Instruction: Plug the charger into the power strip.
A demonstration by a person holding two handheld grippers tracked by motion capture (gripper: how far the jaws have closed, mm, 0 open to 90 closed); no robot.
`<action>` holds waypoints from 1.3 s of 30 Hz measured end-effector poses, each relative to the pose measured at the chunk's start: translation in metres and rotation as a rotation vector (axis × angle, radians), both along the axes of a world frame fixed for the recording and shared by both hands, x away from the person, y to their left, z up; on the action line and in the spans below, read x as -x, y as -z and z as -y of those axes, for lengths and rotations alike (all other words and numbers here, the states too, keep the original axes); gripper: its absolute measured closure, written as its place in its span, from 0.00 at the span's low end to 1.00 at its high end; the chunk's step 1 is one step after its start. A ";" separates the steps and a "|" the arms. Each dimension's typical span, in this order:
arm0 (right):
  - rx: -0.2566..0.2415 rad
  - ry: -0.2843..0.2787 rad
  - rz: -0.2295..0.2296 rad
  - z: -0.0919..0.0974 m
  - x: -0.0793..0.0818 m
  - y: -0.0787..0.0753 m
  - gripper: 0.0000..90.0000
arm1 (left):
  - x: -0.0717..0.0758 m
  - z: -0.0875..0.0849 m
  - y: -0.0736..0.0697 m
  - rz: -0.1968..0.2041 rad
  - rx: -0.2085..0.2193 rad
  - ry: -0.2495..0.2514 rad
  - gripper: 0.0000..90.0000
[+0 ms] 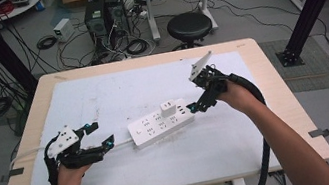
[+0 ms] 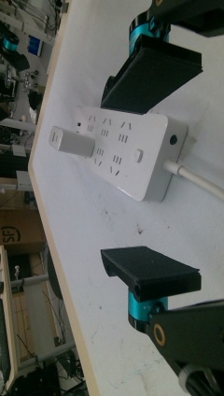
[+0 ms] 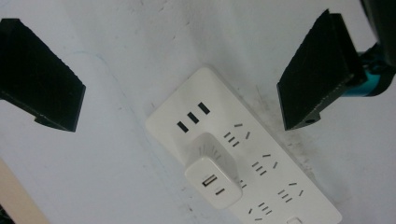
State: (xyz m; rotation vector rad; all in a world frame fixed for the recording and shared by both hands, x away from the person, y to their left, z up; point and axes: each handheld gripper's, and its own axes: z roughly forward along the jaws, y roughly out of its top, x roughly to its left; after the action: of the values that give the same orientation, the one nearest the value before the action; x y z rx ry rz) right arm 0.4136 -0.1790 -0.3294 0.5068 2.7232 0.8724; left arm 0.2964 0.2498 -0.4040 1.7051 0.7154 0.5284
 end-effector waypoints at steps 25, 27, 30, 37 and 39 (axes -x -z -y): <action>-0.197 0.206 0.076 0.078 0.066 0.037 0.01 | 0.003 0.004 -0.008 0.028 0.008 0.012 0.26; -0.204 0.212 0.083 0.081 0.069 0.040 0.01 | 0.004 0.004 -0.008 0.028 0.010 0.013 0.26; -0.211 0.222 0.092 0.085 0.073 0.043 0.01 | 0.004 0.004 -0.008 0.030 0.013 0.012 0.26; -0.235 0.248 0.098 0.090 0.079 0.050 0.01 | 0.005 0.005 -0.007 0.027 0.019 0.014 0.26; -0.241 0.248 0.101 0.091 0.080 0.051 0.01 | 0.005 0.005 -0.007 0.027 0.019 0.014 0.26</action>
State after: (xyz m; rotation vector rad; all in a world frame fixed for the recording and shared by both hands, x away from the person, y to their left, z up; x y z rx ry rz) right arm 0.3332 -0.2702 -0.3805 0.8049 2.4112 1.1275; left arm 0.2909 0.2445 -0.3972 1.6813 0.6870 0.5327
